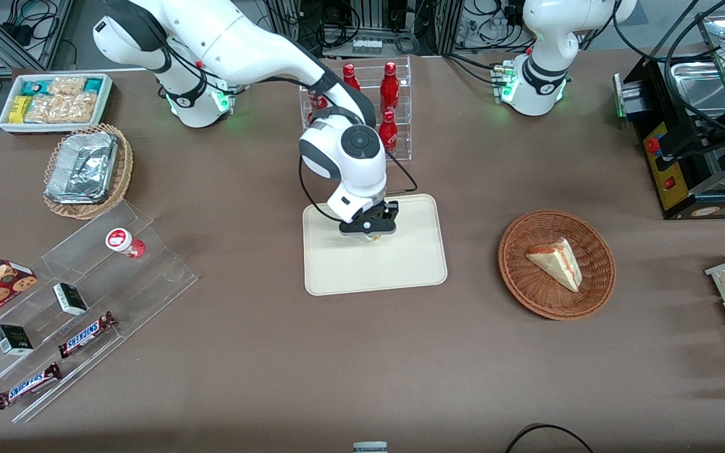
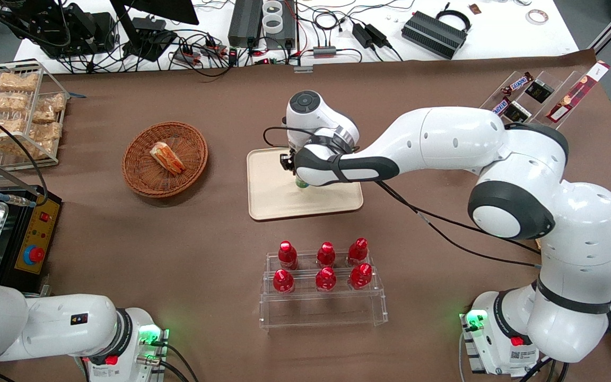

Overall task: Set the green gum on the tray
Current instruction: 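Carry the green gum jar with the right gripper over the cream tray, then lower the jar onto the tray and open the right gripper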

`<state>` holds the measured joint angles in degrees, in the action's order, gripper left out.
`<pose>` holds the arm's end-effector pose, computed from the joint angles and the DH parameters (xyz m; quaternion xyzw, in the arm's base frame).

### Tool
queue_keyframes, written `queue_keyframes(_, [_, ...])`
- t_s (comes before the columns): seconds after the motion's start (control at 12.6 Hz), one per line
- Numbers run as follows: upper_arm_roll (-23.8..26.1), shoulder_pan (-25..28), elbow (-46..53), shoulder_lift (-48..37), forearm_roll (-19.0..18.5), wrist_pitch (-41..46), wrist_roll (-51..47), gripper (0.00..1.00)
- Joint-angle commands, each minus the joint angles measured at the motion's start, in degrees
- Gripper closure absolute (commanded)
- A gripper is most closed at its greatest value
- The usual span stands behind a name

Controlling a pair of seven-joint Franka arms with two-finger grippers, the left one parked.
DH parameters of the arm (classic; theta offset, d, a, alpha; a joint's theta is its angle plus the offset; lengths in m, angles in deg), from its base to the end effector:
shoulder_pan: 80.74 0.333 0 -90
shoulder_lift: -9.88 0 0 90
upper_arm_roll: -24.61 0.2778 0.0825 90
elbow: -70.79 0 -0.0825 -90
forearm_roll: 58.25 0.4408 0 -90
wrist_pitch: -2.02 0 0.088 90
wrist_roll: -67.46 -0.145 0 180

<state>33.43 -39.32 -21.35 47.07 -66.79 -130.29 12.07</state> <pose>0.4727 0.5481 0.1533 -0.9994 0.0132 -0.0271 0.0181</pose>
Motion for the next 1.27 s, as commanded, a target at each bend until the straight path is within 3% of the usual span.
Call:
queue_keyframes(0.0, [-0.21,-0.02,2.41,2.17,-1.57,-0.76,-1.12,1.0])
queue_keyframes(0.08, [-0.21,-0.02,2.41,2.53,-1.49,-0.84,-1.12,1.0])
queue_keyframes(0.24, [-0.21,-0.02,2.49,3.23,-1.13,-0.84,-1.3,0.9])
queue_keyframes(0.32, [-0.21,-0.02,2.41,3.41,-1.22,-0.84,-1.21,0.7])
queue_keyframes(0.47, [-0.21,-0.02,2.49,3.58,-1.13,-0.84,-1.21,0.0])
queue_keyframes(0.87, [0.41,-4.75,1.09,-2.54,-0.87,0.82,-0.16,0.0])
queue_keyframes(1.19, [0.67,-9.59,0.65,-11.68,2.28,11.6,5.34,0.0])
